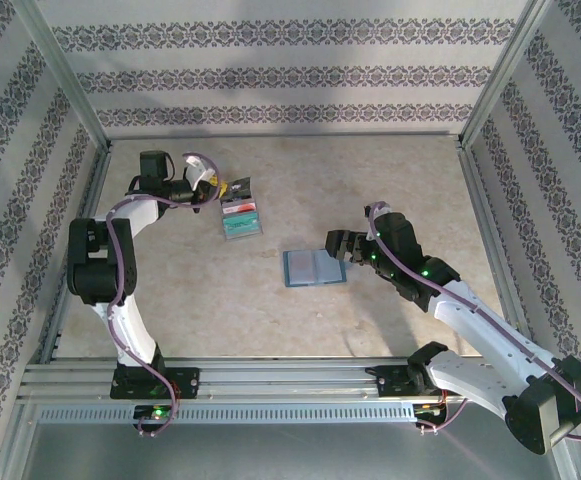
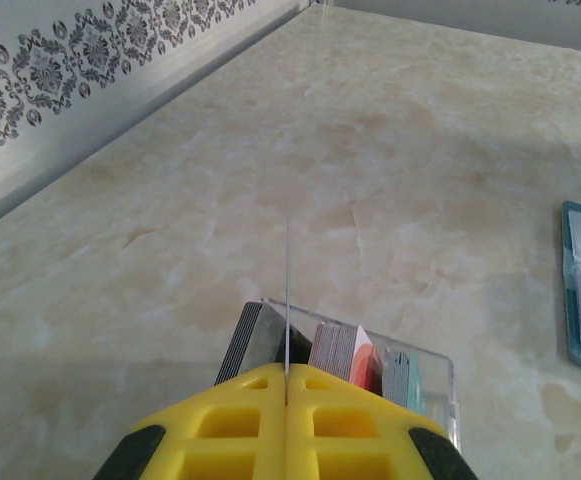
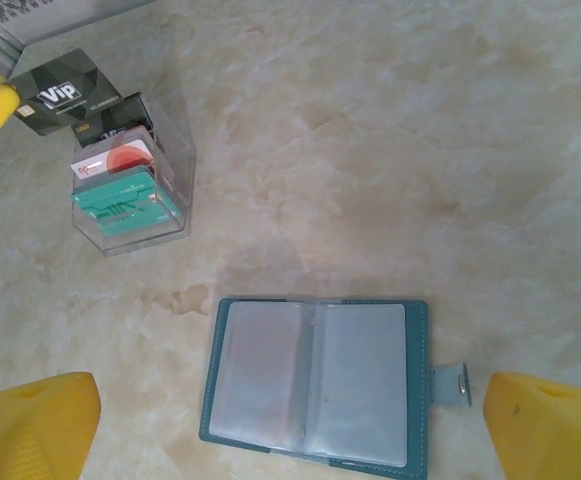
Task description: Take the credit cards out of the card holder
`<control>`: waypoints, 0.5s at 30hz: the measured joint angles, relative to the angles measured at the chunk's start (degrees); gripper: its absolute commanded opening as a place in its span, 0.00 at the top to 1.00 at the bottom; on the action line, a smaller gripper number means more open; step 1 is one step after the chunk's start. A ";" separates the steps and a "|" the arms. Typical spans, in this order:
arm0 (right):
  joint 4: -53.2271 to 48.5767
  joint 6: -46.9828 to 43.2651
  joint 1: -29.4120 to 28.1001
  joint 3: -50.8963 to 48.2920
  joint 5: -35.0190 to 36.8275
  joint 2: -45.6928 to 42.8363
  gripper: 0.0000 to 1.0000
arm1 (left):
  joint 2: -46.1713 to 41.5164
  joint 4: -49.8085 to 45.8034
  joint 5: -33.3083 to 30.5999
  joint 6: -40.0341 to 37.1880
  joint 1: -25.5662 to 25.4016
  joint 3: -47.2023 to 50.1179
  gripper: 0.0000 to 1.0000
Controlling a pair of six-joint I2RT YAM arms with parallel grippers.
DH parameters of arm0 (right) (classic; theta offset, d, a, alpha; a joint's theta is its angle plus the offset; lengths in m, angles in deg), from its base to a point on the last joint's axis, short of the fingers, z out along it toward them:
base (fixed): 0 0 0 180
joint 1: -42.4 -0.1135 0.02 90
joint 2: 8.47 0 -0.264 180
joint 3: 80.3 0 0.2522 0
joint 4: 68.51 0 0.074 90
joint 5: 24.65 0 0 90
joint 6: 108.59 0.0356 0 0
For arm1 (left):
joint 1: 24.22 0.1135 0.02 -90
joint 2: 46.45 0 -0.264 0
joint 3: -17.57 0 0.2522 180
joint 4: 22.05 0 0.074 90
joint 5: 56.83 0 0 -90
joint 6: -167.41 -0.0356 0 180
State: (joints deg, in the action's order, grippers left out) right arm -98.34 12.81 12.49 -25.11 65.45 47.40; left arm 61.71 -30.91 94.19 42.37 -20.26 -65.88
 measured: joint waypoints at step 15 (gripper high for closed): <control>0.02 0.02 0.00 0.00 0.61 0.00 0.02 | 3.54 -8.07 1.77 -8.35 0.57 -5.03 1.00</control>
State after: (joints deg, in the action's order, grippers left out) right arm -98.32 12.83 12.49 -25.11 66.06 47.40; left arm 65.25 -38.97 95.96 34.02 -19.69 -70.91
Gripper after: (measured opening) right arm 0.982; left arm 0.051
